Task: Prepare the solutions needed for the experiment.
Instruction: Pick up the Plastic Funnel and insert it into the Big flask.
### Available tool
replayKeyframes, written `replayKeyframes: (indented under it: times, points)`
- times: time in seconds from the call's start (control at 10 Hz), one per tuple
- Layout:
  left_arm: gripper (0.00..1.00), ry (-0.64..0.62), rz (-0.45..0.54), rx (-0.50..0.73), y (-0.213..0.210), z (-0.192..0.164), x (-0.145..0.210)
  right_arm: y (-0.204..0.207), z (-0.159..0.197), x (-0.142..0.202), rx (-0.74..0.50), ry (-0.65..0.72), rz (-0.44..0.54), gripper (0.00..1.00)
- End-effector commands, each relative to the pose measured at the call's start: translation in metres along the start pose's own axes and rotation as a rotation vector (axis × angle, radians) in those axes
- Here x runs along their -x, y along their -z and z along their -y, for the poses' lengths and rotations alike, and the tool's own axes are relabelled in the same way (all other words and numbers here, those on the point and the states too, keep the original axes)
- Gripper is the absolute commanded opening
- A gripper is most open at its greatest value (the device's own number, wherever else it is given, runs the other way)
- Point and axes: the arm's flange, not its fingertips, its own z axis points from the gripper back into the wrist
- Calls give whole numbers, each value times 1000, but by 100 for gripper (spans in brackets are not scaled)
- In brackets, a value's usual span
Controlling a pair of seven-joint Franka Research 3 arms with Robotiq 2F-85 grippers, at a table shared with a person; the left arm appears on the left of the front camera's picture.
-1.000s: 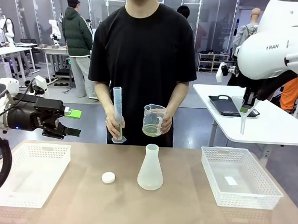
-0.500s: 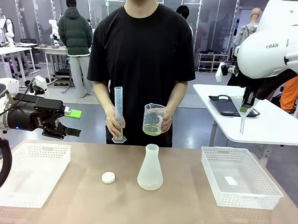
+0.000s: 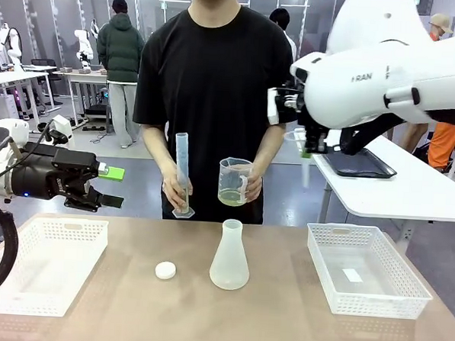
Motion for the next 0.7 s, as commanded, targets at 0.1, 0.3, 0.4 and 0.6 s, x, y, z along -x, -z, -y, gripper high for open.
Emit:
replayKeyframes:
  times: [0.1, 0.3, 0.4, 0.6]
  points:
    - [100, -17, 16, 22, 2, 2, -2, -2, -11, -31, -9, -185, 183, 7]
    - [100, -17, 16, 22, 2, 2, -2, -8, -28, -52, -25, -268, 289, 7]
    - [100, -17, 16, 22, 2, 2, -2, -10, -36, -59, -25, -316, 313, 7]
    - [100, -17, 16, 22, 2, 2, -2, -12, -49, -70, -45, -411, 356, 7]
